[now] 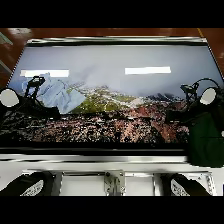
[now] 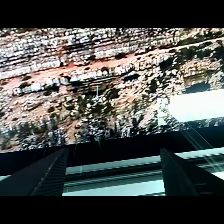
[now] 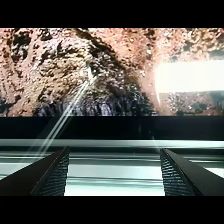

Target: Fold the shirts.

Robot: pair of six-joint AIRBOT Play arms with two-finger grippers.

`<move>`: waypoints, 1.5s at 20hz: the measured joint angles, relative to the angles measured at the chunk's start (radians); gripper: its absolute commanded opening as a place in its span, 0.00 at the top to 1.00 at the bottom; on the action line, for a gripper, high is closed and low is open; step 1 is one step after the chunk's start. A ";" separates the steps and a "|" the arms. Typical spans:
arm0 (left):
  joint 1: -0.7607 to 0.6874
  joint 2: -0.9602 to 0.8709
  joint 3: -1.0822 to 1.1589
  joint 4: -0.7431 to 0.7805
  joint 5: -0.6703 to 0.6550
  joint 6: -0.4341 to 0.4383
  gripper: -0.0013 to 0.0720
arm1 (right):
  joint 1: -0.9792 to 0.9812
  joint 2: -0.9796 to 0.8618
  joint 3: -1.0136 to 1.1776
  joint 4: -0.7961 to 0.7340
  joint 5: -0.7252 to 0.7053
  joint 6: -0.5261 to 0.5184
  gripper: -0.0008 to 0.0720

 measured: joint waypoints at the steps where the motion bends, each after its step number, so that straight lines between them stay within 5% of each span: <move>1: 0.000 0.000 0.000 0.000 0.000 0.000 0.07 | 0.000 0.000 0.000 0.000 0.000 0.000 0.06; 19: 0.000 -0.001 -0.001 0.000 0.008 0.000 0.07 | 0.000 0.000 0.000 0.003 0.000 0.000 0.06; 30: 0.023 -0.079 0.029 -0.055 0.325 -0.040 0.06 | 0.000 0.000 0.000 0.019 -0.059 0.000 0.06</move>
